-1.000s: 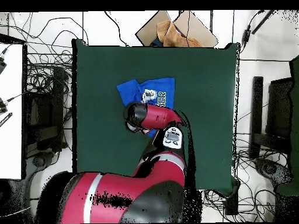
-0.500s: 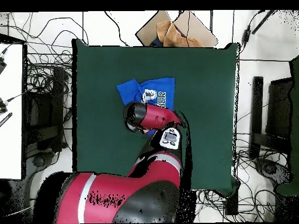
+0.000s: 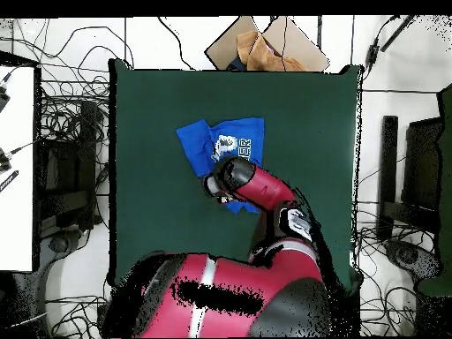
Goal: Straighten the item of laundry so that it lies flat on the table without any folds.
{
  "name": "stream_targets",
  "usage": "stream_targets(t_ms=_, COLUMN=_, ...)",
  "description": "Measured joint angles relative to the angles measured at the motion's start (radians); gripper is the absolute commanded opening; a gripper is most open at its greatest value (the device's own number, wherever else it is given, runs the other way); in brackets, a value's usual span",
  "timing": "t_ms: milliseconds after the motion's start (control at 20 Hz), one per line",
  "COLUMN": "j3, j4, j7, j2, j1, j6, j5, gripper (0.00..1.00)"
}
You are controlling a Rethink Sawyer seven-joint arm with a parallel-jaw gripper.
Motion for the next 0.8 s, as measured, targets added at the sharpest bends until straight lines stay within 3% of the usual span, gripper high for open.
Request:
stream_targets(t_ms=400, j3=0.173, j4=0.211, j7=0.000, j2=-0.027, j1=-0.163, j6=-0.101, j5=0.207, gripper=0.00)
stream_targets(t_ms=800, j3=0.378, j4=0.443, j7=0.000, j2=-0.029, j1=-0.238, j6=-0.138, j5=0.283, gripper=0.00)
